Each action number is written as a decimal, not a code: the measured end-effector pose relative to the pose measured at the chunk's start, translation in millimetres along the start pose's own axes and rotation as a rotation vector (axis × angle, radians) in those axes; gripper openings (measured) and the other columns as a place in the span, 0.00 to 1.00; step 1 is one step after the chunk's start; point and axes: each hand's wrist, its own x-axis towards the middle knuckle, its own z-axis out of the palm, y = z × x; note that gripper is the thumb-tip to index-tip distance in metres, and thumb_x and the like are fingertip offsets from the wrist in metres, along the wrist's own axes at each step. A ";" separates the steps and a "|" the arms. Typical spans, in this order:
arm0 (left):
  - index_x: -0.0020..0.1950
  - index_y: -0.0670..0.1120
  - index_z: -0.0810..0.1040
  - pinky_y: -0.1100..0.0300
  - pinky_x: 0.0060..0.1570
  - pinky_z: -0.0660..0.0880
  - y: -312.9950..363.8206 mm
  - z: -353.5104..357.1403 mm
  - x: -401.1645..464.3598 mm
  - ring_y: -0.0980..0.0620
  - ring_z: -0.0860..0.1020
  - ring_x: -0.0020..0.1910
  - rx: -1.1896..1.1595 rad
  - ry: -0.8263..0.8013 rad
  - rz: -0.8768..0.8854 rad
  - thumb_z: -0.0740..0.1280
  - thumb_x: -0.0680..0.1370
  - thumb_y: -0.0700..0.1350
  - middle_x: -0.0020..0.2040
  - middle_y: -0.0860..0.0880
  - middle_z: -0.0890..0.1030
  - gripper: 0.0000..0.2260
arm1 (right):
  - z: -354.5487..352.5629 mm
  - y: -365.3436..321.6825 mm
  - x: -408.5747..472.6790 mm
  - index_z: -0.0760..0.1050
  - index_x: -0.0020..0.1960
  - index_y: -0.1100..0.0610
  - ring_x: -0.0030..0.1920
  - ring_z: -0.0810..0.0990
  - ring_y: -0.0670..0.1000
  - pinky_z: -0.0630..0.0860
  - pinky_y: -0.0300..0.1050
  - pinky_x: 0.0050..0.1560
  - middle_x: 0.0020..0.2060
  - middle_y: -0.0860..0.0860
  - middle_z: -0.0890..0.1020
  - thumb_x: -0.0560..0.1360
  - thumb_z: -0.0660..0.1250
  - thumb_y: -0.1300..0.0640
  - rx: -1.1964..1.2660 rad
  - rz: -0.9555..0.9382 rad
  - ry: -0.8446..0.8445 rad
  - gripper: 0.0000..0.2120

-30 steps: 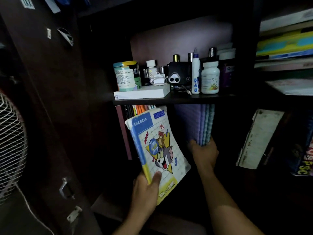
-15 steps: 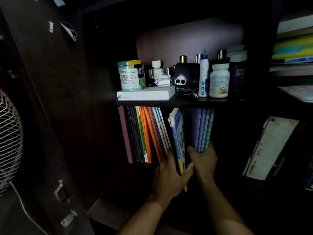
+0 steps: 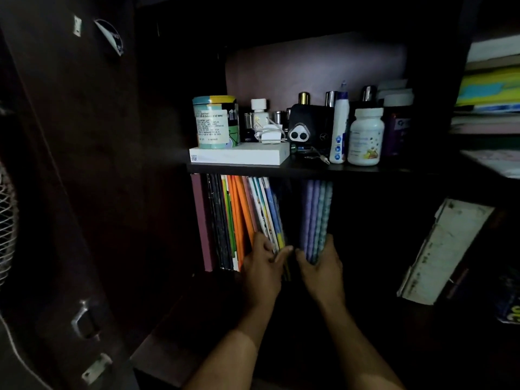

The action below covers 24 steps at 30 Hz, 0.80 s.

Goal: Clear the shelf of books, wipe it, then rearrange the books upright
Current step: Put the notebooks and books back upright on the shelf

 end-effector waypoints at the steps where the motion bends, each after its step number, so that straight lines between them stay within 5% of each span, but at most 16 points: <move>1: 0.43 0.53 0.66 0.53 0.31 0.74 0.4 0.1 1.2 0.58 0.73 0.28 0.032 0.027 0.005 0.75 0.74 0.56 0.30 0.55 0.73 0.18 | 0.7 2.1 1.6 0.67 0.73 0.55 0.61 0.79 0.56 0.77 0.49 0.60 0.63 0.56 0.78 0.75 0.72 0.49 -0.013 -0.026 -0.041 0.30; 7: 0.49 0.56 0.69 0.47 0.36 0.77 -8.2 -0.6 2.3 0.51 0.79 0.36 -0.152 0.028 0.106 0.67 0.78 0.63 0.37 0.54 0.77 0.13 | -1.7 17.9 15.3 0.61 0.79 0.43 0.71 0.71 0.46 0.72 0.52 0.71 0.73 0.46 0.70 0.71 0.75 0.41 -0.002 -0.099 -0.325 0.41; 13: 0.57 0.56 0.70 0.61 0.38 0.74 -0.4 -1.1 -3.4 0.54 0.76 0.40 -0.074 0.040 0.266 0.70 0.80 0.48 0.41 0.54 0.74 0.11 | -2.9 20.5 11.8 0.65 0.78 0.48 0.70 0.72 0.48 0.74 0.50 0.69 0.72 0.49 0.71 0.69 0.79 0.49 -0.010 -0.098 -0.248 0.42; 18: 0.62 0.53 0.74 0.76 0.41 0.68 1.4 3.2 -3.7 0.64 0.76 0.46 0.039 0.043 0.253 0.67 0.82 0.46 0.49 0.57 0.75 0.10 | 2.9 27.6 13.5 0.63 0.79 0.46 0.70 0.72 0.49 0.74 0.52 0.68 0.71 0.50 0.72 0.67 0.74 0.35 -0.018 -0.093 -0.283 0.44; 24: 0.59 0.53 0.69 0.65 0.44 0.72 19.5 -10.9 -19.3 0.56 0.76 0.47 0.066 -0.020 0.166 0.65 0.83 0.50 0.50 0.55 0.76 0.08 | -53.4 10.2 -30.8 0.65 0.77 0.50 0.71 0.70 0.50 0.69 0.47 0.71 0.72 0.52 0.69 0.70 0.78 0.44 -0.057 0.015 -0.345 0.41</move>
